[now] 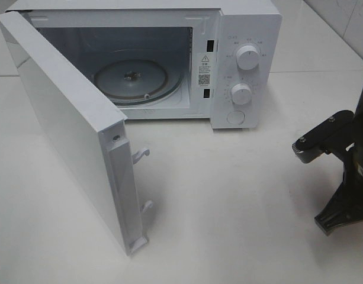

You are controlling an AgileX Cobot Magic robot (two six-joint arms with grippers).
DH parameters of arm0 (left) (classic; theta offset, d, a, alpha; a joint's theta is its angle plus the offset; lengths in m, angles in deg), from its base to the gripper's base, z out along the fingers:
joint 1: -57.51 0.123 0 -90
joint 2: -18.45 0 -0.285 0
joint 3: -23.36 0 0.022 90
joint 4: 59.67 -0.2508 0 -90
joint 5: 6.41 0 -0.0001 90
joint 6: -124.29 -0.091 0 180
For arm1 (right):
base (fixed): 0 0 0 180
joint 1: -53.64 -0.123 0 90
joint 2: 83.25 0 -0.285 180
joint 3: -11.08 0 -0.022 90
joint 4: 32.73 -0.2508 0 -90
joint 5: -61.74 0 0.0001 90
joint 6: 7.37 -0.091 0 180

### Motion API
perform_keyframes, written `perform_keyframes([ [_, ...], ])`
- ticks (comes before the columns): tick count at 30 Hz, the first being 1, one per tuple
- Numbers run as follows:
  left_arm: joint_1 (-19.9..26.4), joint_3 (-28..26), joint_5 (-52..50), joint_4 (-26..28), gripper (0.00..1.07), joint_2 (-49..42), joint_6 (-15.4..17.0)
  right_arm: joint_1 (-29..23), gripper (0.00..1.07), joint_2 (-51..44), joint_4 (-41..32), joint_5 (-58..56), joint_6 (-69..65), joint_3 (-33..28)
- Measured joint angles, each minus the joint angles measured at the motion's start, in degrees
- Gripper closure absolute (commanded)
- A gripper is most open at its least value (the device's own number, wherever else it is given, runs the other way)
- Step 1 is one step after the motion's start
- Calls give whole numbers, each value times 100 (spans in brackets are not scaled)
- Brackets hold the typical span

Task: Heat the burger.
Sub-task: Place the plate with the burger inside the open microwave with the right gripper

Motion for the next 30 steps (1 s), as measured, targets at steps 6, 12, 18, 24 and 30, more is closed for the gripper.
perform_keyframes([
  [6, 0, 0, 0, 0, 8, 0, 0, -458, 107, -481, -52, -229, 413, 0],
  [12, 0, 0, 0, 0, 8, 0, 0, -733, 107, -796, -103, -292, 808, 0],
  [18, 0, 0, 0, 0, 8, 0, 0, -773, 107, -1392, -258, -275, 1197, -52],
  [24, 0, 0, 0, 0, 8, 0, 0, -785, 107, -1925, -315, -252, 1581, -441],
  [30, 0, 0, 0, 0, 8, 0, 0, -785, 107, -2275, -413, -435, 1948, -573],
])
